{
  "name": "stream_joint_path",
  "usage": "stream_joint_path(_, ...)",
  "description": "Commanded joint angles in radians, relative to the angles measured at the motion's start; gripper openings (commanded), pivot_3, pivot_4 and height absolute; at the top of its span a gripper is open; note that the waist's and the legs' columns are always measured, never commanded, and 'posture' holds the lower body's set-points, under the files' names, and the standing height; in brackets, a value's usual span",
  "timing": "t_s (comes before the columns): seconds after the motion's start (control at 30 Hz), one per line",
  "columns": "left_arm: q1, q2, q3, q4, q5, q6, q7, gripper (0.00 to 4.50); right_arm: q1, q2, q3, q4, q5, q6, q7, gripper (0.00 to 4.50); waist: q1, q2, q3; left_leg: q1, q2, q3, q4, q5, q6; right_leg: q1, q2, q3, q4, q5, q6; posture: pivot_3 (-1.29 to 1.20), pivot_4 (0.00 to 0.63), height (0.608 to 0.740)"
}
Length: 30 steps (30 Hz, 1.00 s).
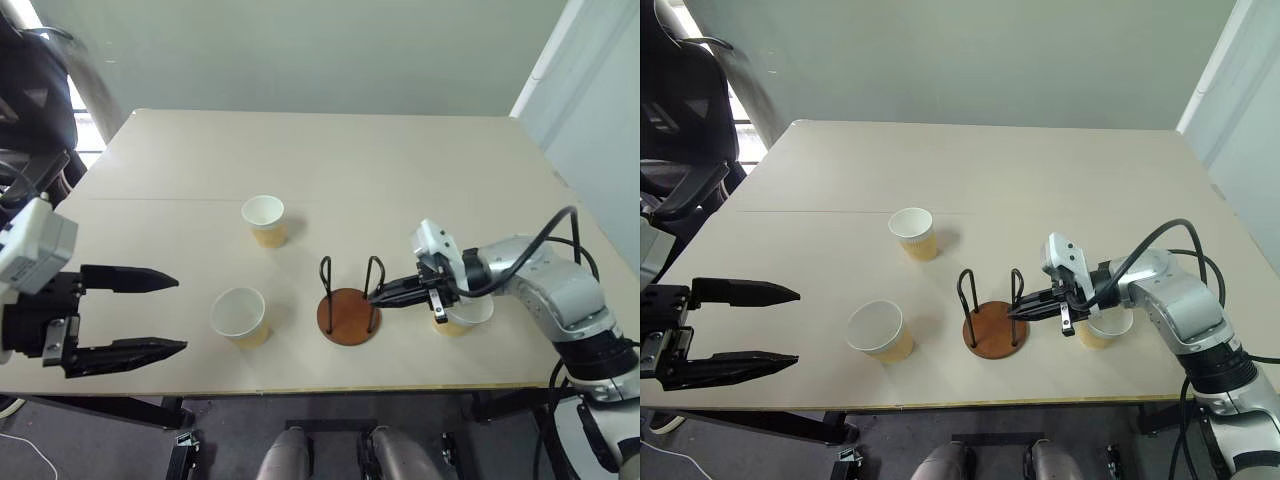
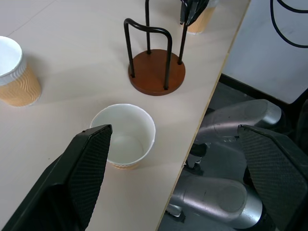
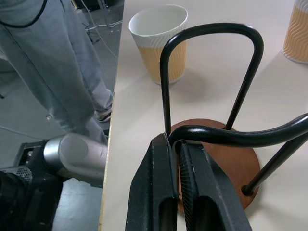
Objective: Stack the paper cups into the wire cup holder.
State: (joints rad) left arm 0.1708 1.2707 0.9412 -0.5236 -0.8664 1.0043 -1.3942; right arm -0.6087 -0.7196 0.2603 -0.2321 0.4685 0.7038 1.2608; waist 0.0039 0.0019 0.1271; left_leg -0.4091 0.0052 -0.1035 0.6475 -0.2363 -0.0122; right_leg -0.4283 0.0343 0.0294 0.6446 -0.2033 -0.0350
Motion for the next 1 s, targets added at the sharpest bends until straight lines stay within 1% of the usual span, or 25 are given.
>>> stream_joint_path(0.03,-0.010,0.002,0.019,-0.001,0.006,-0.012,-0.009,4.50,0.004,0.001,0.011,-0.004,-0.018,-0.046,0.013,0.01,0.000,0.000,0.000,0.000,0.000,0.000,0.000,0.000,0.000,0.000,0.000,0.000,0.000,0.000,0.000,0.00,0.150,0.740)
stream_joint_path(0.2,-0.008,0.002,0.016,0.000,0.019,-0.019,-0.008,4.50,0.001,-0.004,0.037,0.022,-0.082,-0.128,0.022,0.01,0.000,0.000,0.000,0.001,0.000,0.000,0.000,0.000,0.000,0.000,0.000,0.000,0.000,0.000,-0.001,0.00,0.150,0.740)
stream_joint_path(0.3,-0.012,0.003,0.011,0.002,0.020,-0.023,-0.006,4.50,-0.017,-0.001,0.047,0.045,-0.093,-0.125,0.019,0.01,-0.001,0.000,0.000,0.001,0.000,0.000,0.000,0.000,0.000,0.001,0.000,0.000,0.000,0.000,-0.001,0.00,0.150,0.740)
stream_joint_path(0.33,-0.014,0.003,0.008,0.002,0.019,-0.024,-0.004,4.50,-0.020,-0.003,0.048,0.045,-0.094,-0.122,0.021,0.39,-0.001,0.000,0.000,0.002,0.000,0.000,0.000,0.000,0.000,0.001,0.000,0.000,0.000,0.000,-0.001,0.00,0.150,0.740)
stream_joint_path(0.4,-0.020,0.002,0.002,0.001,0.017,-0.025,0.000,4.50,-0.022,-0.008,0.051,0.043,-0.097,-0.122,0.028,0.71,-0.001,0.000,0.000,0.002,0.000,0.000,0.000,0.000,0.000,0.001,0.000,0.000,0.000,-0.001,-0.003,0.00,0.150,0.740)
stream_joint_path(0.43,-0.023,0.001,-0.001,0.001,0.015,-0.026,0.002,4.50,-0.023,-0.008,0.051,0.044,-0.099,-0.120,0.029,1.02,-0.001,0.000,0.000,0.001,0.000,0.000,0.000,0.000,0.000,0.001,0.000,0.000,0.000,-0.001,-0.003,0.00,0.150,0.740)
stream_joint_path(0.63,-0.037,0.000,-0.023,0.007,0.019,-0.036,0.004,4.50,-0.031,-0.025,0.058,0.057,-0.133,-0.138,0.043,3.15,0.000,0.000,0.000,0.001,0.000,0.000,0.000,0.000,0.000,0.001,0.000,0.000,0.000,0.000,-0.001,0.00,0.150,0.740)
stream_joint_path(0.73,-0.050,0.005,-0.042,0.021,0.026,-0.050,0.000,4.50,-0.063,-0.055,0.032,0.028,-0.123,-0.119,0.066,4.24,0.000,0.000,0.000,0.001,0.000,0.000,0.000,0.000,0.000,0.001,0.000,0.000,-0.001,0.000,-0.001,0.00,0.150,0.740)
stream_joint_path(0.77,-0.053,0.006,-0.046,0.025,0.029,-0.053,-0.001,4.50,-0.075,-0.061,0.025,0.019,-0.117,-0.109,0.070,4.48,0.000,0.000,0.000,0.000,0.000,0.000,0.000,0.000,0.000,0.001,0.000,0.000,-0.001,0.000,-0.001,0.00,0.150,0.740)
stream_joint_path(0.87,-0.062,0.009,-0.062,0.038,0.034,-0.067,-0.004,4.50,-0.120,-0.114,0.003,-0.010,-0.115,-0.123,0.108,4.48,0.000,0.000,0.000,0.000,0.000,0.000,0.000,0.000,0.000,0.000,0.000,0.000,0.000,-0.001,-0.002,0.00,0.150,0.740)
stream_joint_path(1.0,-0.076,0.009,-0.090,0.048,0.038,-0.087,-0.003,4.50,-0.194,-0.168,-0.016,0.025,-0.137,-0.146,0.137,4.48,0.000,0.000,0.000,0.000,0.000,0.000,0.000,0.000,0.000,0.000,0.000,0.000,-0.001,-0.002,-0.004,0.00,0.150,0.740)
